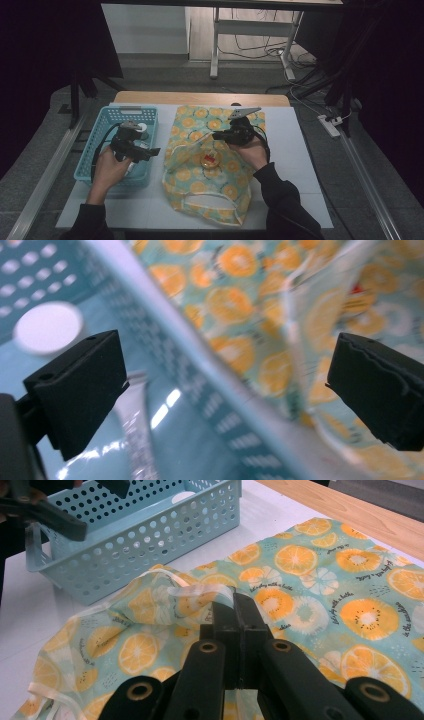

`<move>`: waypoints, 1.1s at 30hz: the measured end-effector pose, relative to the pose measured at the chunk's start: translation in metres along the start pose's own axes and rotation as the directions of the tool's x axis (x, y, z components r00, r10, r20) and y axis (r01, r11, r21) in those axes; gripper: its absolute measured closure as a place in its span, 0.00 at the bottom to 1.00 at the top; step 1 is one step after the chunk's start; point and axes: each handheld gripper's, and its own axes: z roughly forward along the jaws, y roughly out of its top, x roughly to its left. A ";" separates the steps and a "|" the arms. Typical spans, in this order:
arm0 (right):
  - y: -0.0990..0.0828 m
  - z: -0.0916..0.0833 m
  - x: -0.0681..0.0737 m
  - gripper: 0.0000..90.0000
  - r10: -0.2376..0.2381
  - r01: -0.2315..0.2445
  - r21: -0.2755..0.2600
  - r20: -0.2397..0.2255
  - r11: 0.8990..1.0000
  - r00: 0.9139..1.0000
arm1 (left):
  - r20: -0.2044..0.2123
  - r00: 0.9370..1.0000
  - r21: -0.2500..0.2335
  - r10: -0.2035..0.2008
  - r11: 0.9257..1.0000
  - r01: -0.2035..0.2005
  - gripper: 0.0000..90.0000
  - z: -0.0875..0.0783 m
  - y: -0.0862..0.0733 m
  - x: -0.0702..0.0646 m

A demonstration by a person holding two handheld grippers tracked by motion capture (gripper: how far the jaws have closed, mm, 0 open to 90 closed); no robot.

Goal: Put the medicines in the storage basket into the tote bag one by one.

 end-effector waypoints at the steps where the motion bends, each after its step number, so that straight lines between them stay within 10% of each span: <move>1: 0.000 -0.001 0.000 1.00 0.001 -0.001 -0.001 -0.001 1.000 1.000 | -0.005 1.000 0.003 -0.010 1.000 0.010 0.03 0.000 -0.002 0.003; 21: -0.001 -0.006 -0.001 1.00 0.005 -0.005 -0.023 0.011 1.000 1.000 | -0.064 0.995 0.097 -0.073 0.992 0.079 0.01 0.013 -0.021 0.036; 33: -0.003 -0.004 -0.003 1.00 0.005 -0.004 -0.021 0.015 1.000 1.000 | -0.181 0.983 0.320 -0.006 0.945 0.065 0.15 0.040 -0.022 0.036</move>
